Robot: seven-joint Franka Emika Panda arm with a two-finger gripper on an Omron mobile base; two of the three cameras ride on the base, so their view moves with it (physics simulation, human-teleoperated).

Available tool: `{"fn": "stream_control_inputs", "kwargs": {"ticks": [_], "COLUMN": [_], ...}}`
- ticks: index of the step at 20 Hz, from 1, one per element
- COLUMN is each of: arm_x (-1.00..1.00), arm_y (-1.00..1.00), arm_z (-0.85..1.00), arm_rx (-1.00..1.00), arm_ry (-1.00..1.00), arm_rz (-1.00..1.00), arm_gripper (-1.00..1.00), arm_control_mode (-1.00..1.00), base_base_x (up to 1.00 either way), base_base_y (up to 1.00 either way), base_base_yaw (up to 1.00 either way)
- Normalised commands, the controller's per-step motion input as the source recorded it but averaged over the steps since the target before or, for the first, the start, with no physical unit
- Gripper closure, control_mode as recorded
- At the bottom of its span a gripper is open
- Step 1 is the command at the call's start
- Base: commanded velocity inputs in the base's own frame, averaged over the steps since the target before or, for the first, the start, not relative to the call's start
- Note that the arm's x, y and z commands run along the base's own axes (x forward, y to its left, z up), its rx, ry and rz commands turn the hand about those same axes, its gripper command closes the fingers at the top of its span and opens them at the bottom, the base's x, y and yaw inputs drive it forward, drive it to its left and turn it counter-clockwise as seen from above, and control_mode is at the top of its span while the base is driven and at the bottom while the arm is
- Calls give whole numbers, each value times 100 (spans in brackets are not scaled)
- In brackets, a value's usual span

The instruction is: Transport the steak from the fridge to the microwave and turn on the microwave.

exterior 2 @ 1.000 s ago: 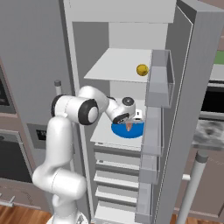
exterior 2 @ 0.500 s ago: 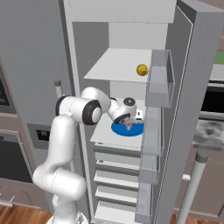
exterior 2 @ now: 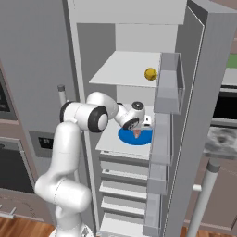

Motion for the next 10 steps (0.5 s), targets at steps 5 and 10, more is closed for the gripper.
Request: {"fn": "stream_control_inputs", "kwargs": {"ticks": [5,10], "arm_x": [-19,-29], "arm_y": [0,0], "arm_z": [-16,1], "arm_rx": [0,0], "arm_ry": [2,0], "arm_rz": [0,0], "arm_gripper": [100,100], "arm_control_mode": [-100,-100], "base_base_x": [0,0], "base_base_y": [0,0], "base_base_yaw": [0,0]}}
